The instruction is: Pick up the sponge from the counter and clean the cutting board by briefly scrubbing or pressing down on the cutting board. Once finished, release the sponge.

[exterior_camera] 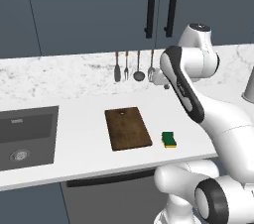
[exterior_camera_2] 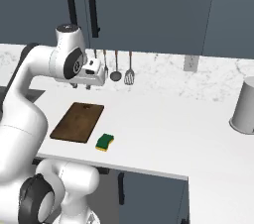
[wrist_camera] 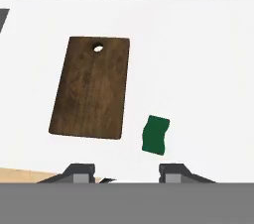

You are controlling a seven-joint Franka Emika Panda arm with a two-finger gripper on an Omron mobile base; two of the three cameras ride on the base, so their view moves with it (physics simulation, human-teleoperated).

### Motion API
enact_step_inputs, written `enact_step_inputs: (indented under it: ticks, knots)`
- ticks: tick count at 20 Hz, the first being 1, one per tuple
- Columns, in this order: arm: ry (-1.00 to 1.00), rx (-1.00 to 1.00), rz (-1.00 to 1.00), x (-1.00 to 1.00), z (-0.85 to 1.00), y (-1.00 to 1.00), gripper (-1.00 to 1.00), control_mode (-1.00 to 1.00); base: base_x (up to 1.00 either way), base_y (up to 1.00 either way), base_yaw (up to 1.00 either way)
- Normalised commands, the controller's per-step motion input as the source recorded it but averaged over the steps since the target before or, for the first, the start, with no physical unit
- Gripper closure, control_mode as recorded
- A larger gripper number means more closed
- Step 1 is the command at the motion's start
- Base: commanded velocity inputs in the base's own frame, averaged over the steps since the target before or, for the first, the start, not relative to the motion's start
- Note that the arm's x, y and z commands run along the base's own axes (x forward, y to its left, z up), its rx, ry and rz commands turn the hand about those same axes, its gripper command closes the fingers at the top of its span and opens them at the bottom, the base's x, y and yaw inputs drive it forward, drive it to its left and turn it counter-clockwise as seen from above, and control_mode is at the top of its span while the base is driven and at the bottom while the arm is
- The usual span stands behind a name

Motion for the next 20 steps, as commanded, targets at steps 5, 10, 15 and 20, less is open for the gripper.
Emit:
enact_step_inputs:
  ticks: [5,10,15,20]
  knots:
    - [0.0,0.0,0.0,-0.4,-0.08,-0.07,-1.0,-1.0,0.0,0.0,0.0]
    - [0.0,0.0,0.0,-0.35,-0.03,-0.08,-1.0,-1.0,0.0,0.0,0.0]
    - [0.0,-0.04,-0.03,-0.47,-0.38,-0.28,-1.0,-1.0,0.0,0.0,0.0]
    - [0.0,-0.02,-0.14,-0.35,-0.5,-0.23,-1.0,-1.0,0.0,0.0,0.0]
